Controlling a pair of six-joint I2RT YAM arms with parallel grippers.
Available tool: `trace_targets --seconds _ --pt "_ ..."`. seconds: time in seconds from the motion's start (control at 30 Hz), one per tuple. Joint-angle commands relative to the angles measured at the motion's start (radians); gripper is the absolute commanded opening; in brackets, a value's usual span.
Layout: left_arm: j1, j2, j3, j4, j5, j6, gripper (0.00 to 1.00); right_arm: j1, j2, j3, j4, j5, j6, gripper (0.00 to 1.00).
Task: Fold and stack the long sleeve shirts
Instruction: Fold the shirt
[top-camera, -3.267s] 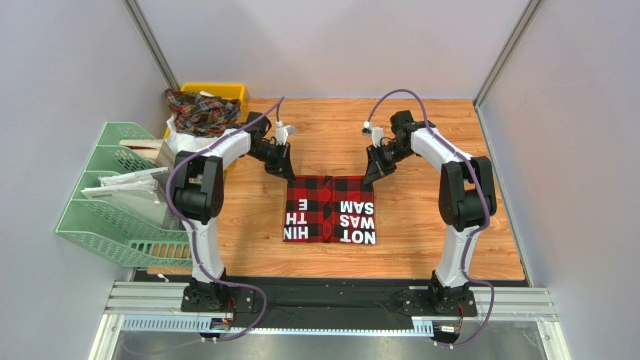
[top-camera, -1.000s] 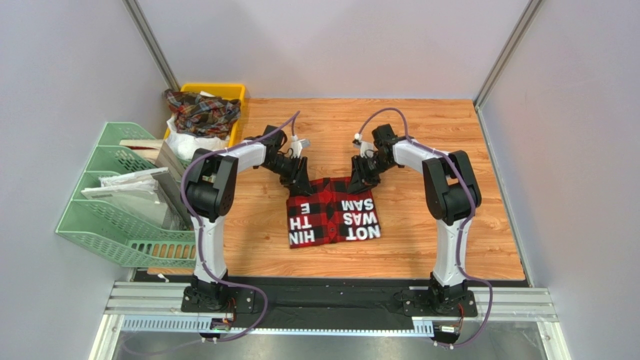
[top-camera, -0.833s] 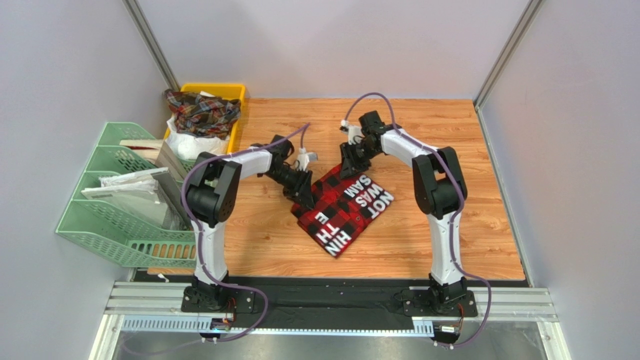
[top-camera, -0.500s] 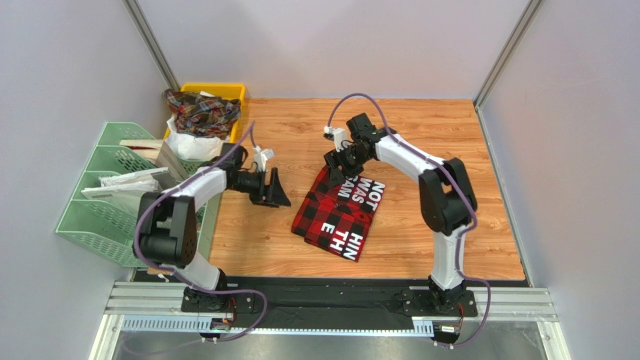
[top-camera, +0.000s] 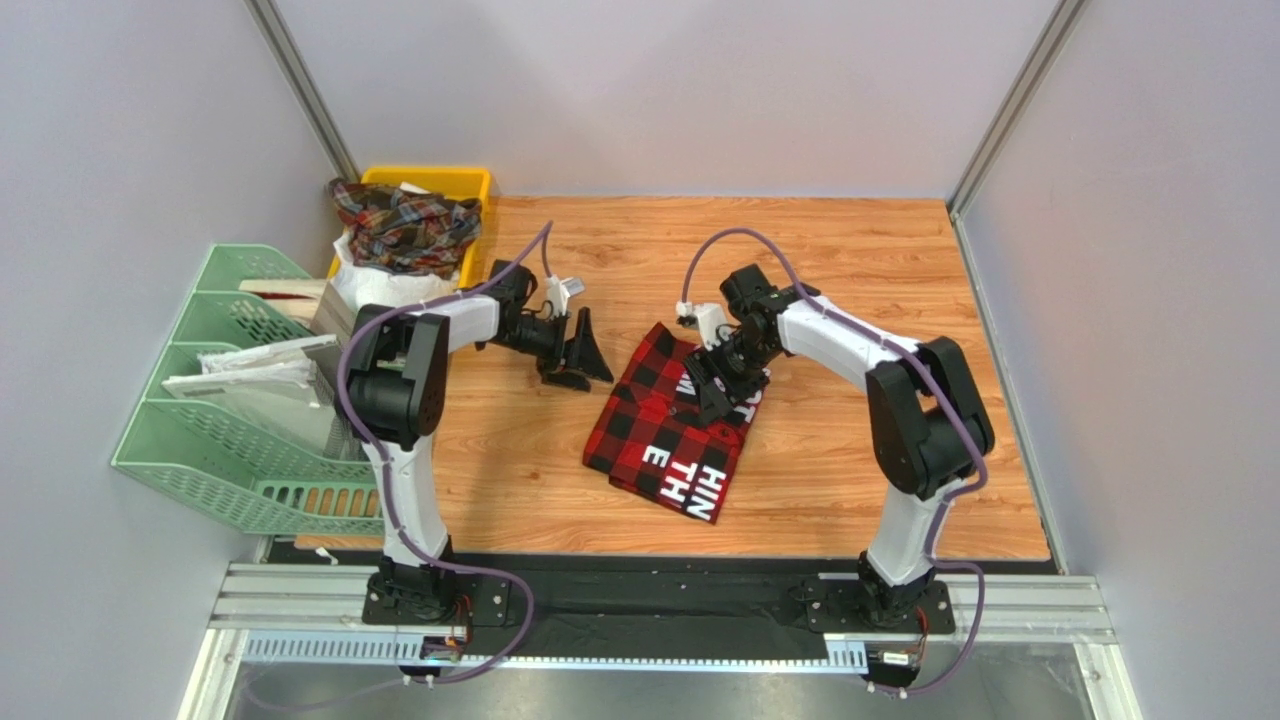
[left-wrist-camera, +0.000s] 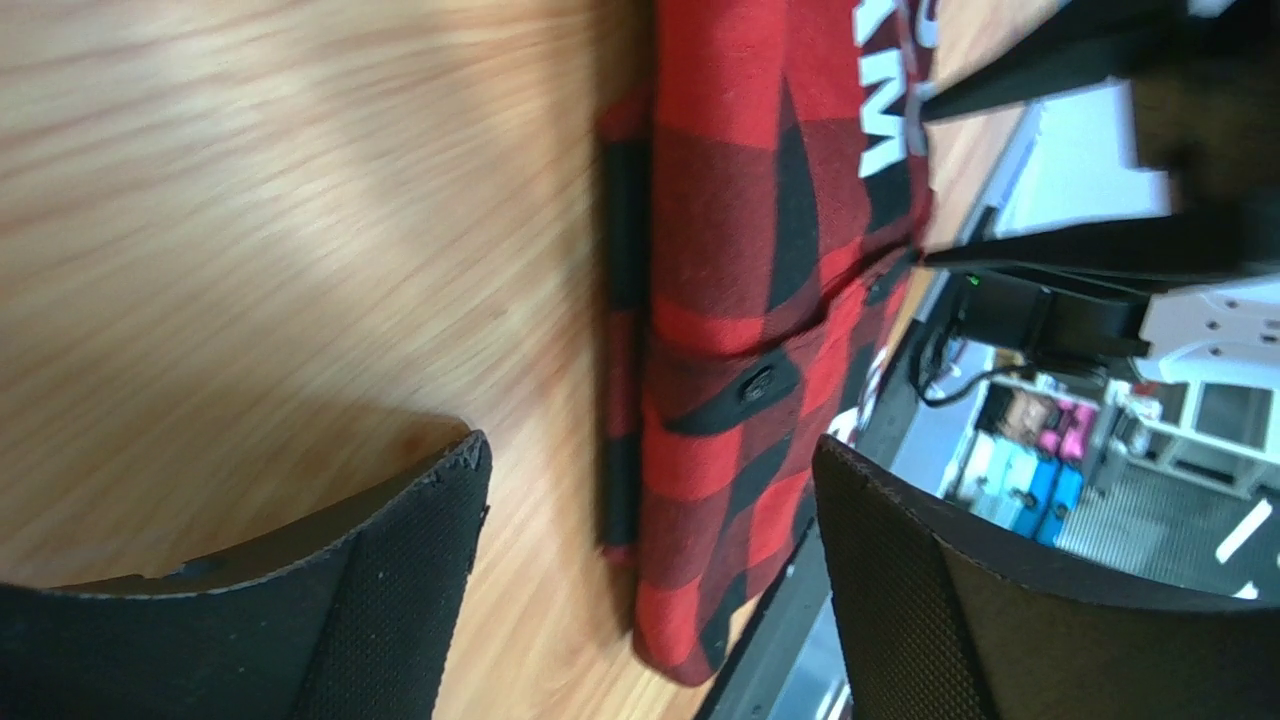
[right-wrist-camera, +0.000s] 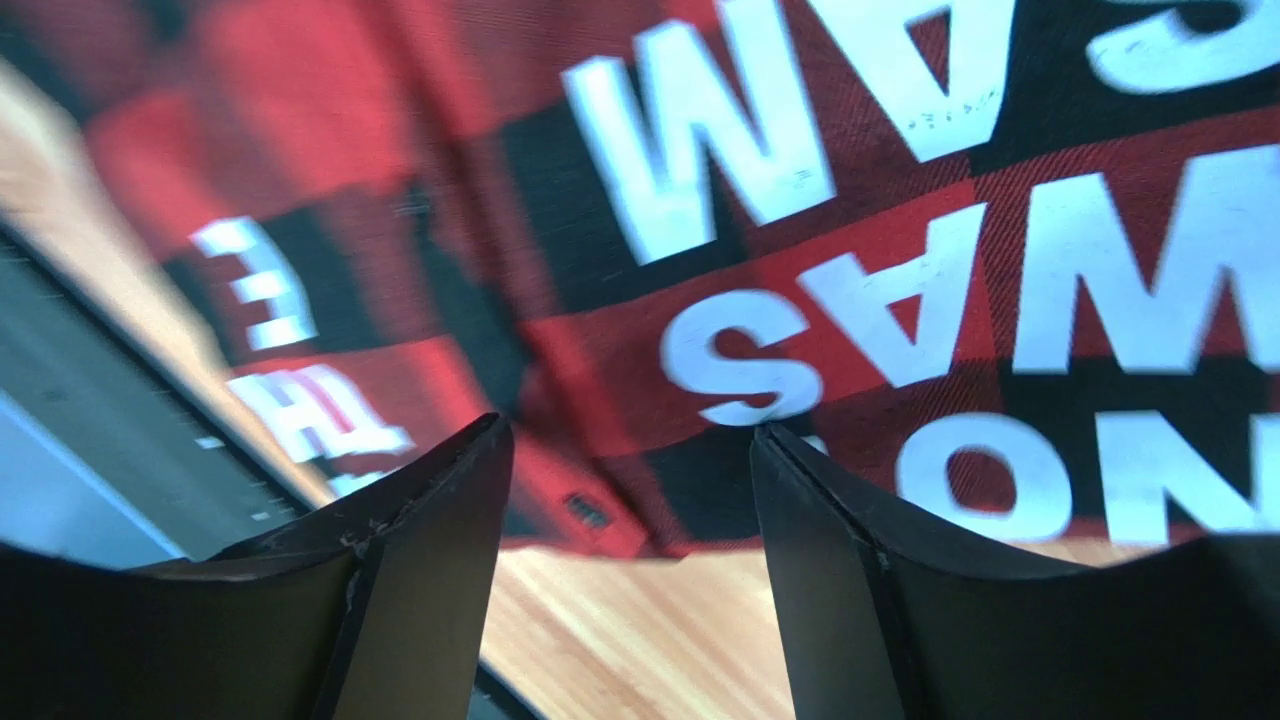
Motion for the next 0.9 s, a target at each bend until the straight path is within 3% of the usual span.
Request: trace_targets --seconds 0.0,0.23,0.4,0.43,0.53,0.57,0.67,0.87 --pt "-0.095 0.077 -0.004 -0.02 -0.033 -0.046 0.84 0.004 0.095 -0.009 0.028 0.096 -0.046 0.64" --pt "-0.216 0.123 -0.065 0.092 -0.047 -0.18 0.81 0.001 0.149 -0.011 0.031 0.113 -0.079 0.63" --pt "-0.25 0.116 -0.106 0.252 -0.009 -0.258 0.69 -0.001 0.15 -0.012 0.036 0.096 -0.064 0.63" --pt "-0.25 0.109 -0.106 0.258 -0.012 -0.261 0.66 -0.001 0.147 -0.015 0.039 0.093 -0.061 0.63" --pt "-0.234 0.064 -0.119 0.298 -0.045 -0.281 0.43 -0.001 0.132 -0.024 0.037 0.087 -0.052 0.63" --pt "-0.222 0.038 -0.11 0.292 -0.061 -0.269 0.25 -0.001 0.126 -0.026 0.039 0.085 -0.052 0.64" --pt "-0.205 0.007 -0.042 0.199 -0.113 -0.209 0.0 -0.005 0.089 -0.038 0.034 0.067 -0.033 0.66" --pt "-0.202 -0.073 0.122 -0.11 -0.24 0.058 0.0 -0.105 -0.049 -0.061 0.031 0.016 0.045 0.77"
